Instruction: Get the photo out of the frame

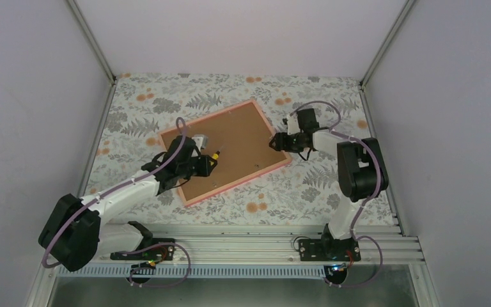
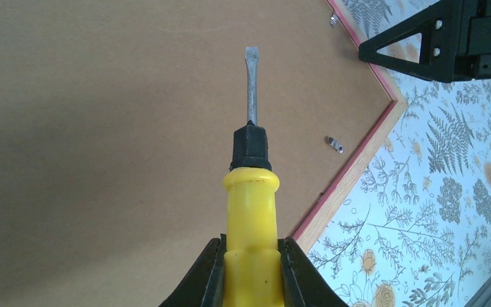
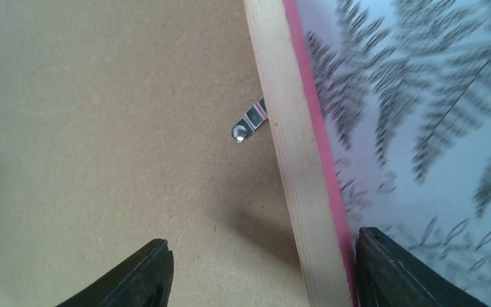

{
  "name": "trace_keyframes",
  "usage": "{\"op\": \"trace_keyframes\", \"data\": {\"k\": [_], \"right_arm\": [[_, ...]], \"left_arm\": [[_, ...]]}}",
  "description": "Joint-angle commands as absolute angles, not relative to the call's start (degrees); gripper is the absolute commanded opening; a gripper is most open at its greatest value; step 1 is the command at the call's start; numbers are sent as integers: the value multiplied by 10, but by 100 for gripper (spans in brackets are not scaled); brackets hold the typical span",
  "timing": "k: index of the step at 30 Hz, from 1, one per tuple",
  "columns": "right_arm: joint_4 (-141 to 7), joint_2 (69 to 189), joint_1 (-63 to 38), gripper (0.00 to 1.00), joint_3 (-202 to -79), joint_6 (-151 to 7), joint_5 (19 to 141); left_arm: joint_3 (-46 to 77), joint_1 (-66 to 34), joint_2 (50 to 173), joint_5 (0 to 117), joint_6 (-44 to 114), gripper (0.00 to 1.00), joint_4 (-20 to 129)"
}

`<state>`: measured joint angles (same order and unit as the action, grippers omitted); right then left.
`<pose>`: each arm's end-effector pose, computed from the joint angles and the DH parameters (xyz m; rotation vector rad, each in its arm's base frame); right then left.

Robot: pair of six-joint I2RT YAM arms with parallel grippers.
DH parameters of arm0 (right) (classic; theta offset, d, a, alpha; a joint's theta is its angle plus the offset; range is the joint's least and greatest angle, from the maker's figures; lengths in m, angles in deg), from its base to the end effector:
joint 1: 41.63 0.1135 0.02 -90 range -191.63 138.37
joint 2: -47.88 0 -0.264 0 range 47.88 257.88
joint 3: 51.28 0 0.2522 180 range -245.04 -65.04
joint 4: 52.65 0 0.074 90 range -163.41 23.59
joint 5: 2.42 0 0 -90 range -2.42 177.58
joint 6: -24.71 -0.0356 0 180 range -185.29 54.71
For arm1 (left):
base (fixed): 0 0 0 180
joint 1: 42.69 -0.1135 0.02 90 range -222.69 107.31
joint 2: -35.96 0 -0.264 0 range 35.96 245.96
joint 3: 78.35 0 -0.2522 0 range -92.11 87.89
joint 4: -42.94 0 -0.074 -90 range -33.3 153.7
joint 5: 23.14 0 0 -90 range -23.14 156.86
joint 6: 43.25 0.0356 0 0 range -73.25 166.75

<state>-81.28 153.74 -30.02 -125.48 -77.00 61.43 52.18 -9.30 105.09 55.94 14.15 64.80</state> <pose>0.3488 0.0877 0.1430 -0.1598 2.6315 0.7396 0.2009 -0.1405 0.2031 0.1206 2.4141 -0.7857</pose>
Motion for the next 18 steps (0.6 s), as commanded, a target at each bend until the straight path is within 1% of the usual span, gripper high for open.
{"op": "trace_keyframes", "data": {"k": [1, 18], "right_arm": [[-797, 1499, -276, 62, -1212, -797, 588], [-752, 1389, -167, 58, -1118, -891, 580]], "left_arm": [[505, -79, 1062, 552, 136, 2, 626], [477, -16, 1117, 567, 126, 2, 613]]}}
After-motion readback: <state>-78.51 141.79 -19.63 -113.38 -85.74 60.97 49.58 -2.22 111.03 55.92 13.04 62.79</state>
